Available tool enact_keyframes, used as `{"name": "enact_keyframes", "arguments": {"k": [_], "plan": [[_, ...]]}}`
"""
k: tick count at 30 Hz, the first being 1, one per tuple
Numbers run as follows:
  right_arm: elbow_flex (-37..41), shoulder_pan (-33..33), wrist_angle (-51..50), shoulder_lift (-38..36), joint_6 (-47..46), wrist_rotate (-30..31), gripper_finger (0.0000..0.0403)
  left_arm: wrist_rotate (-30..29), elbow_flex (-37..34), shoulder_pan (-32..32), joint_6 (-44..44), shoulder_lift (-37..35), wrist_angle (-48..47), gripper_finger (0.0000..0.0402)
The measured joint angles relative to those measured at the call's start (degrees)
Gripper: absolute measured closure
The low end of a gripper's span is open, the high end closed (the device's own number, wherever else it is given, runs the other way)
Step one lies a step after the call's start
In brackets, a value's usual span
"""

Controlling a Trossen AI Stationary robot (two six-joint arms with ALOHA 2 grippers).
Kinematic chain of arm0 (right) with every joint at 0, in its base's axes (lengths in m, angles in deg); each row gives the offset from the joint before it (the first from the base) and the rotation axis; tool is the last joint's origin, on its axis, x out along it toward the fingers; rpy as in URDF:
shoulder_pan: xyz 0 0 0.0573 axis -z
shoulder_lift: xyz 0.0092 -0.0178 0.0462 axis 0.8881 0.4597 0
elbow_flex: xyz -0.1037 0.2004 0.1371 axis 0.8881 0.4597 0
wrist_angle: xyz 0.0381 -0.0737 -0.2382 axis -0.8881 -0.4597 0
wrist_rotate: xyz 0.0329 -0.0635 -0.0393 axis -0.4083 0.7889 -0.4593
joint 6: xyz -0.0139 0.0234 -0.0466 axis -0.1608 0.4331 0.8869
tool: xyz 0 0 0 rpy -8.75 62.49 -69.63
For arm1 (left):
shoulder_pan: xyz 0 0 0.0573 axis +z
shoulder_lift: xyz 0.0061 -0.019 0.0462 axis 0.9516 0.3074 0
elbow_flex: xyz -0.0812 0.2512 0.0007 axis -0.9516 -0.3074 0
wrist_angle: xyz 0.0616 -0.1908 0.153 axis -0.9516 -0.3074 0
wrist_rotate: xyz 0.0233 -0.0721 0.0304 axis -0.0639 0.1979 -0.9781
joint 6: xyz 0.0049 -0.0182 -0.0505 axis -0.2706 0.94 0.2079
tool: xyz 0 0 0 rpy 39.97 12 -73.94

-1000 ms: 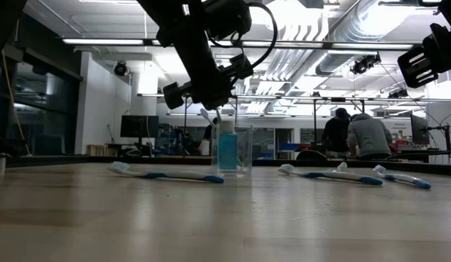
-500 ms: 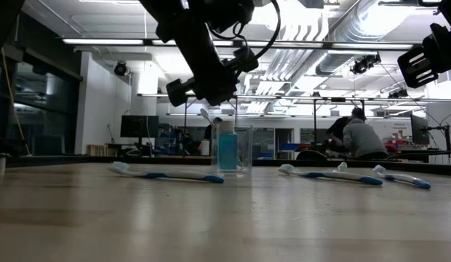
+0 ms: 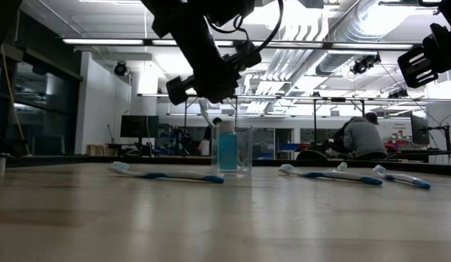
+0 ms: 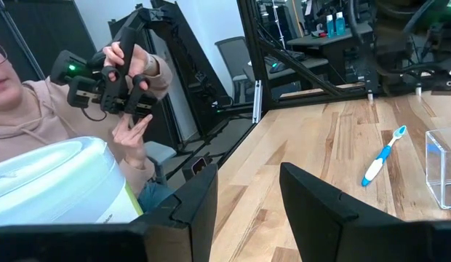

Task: Pick & Place toothbrushing station
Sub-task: Put the left blue toothbrush into the transparent organizer

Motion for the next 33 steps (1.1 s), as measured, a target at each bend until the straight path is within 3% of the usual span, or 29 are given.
{"name": "enact_keyframes", "arguments": {"k": [4, 8, 20, 24, 28, 33], "plan": [[0.0, 0.02, 0.0, -0.01, 0.0, 0.0, 0.0261, -2.1, 0.0, -1.88, 0.84, 0.0, 0.83, 0.0318], [0.0, 0.02, -0.01, -0.01, 0.0, 0.0, 0.0261, -5.55, 0.0, -3.08, 7.82, -0.18, 3.84, 0.0318], [0.0, 0.02, -0.02, 0.0, 0.0, 0.0, 0.0261, -9.55, 0.0, -5.55, 49.58, -5.05, 5.4, 0.0318], [0.0, 0.02, -0.02, -0.02, 0.0, 0.0, 0.0261, -17.15, 0.0, -7.86, 65.79, -5.7, 2.65, 0.0318], [-0.01, 0.0, -0.02, -0.01, 0.0, 0.0, 0.0261, -25.59, -0.02, -11.54, 76.6, -5.7, -0.49, 0.0318], [-0.02, 0.02, -0.02, 0.0, 0.0, 0.0, 0.0261, -26.27, -0.02, -16.08, 89.86, -5.7, -0.58, 0.0318]]}}
